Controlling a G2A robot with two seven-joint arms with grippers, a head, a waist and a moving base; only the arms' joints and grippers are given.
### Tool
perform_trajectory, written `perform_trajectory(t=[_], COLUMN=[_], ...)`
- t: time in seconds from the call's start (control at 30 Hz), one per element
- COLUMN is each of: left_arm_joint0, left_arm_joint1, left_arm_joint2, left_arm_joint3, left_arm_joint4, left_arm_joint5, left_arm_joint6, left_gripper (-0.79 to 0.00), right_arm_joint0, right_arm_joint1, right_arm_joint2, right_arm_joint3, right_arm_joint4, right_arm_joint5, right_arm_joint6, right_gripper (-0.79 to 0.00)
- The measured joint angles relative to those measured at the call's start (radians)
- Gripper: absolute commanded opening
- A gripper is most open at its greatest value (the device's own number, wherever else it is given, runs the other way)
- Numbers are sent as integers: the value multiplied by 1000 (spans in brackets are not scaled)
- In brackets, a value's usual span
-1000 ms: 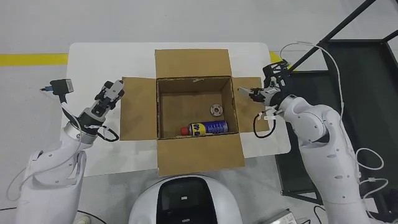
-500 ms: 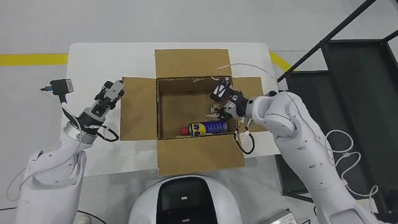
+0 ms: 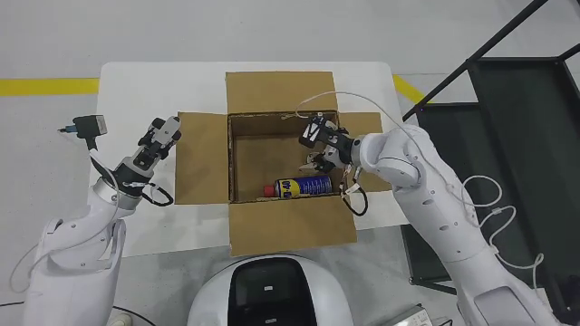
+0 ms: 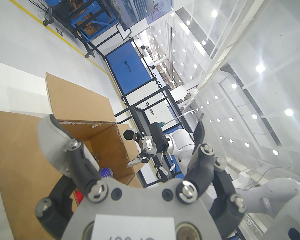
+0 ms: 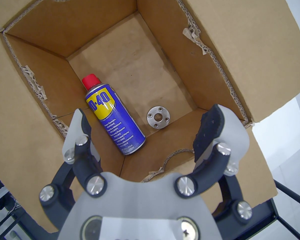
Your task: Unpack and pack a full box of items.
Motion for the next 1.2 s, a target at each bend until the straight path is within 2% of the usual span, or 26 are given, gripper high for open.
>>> perform_trajectory(t=[0.2,0.33,0.43,0.57,0.7,0.87,1.2], left_arm_joint0=[0,0,0,0,0,0,0], left_arm_joint1=[0,0,0,0,0,0,0], left_arm_joint2=[0,0,0,0,0,0,0], left_arm_joint3=[0,0,0,0,0,0,0], left_arm_joint4=[0,0,0,0,0,0,0], left_arm_joint5=[0,0,0,0,0,0,0], left_arm_joint6=[0,0,0,0,0,0,0], left_gripper=[0,0,0,0,0,0,0], right_arm_joint0=[-10,34,106,193,261,316,334], right_arm_joint1=[4,8,5,-5,-15,-34,-42], right_arm_joint2=[0,-42,-93,-163,-245,-320,-343], right_arm_joint3=[-3,40,134,239,326,413,445], right_arm_joint4=[-2,-62,-87,-107,-147,-177,-184], right_arm_joint5=[-11,-137,-238,-284,-289,-248,-223], right_arm_joint6=[-31,-20,-10,-33,-39,-27,-44], right_gripper=[0,0,0,0,0,0,0])
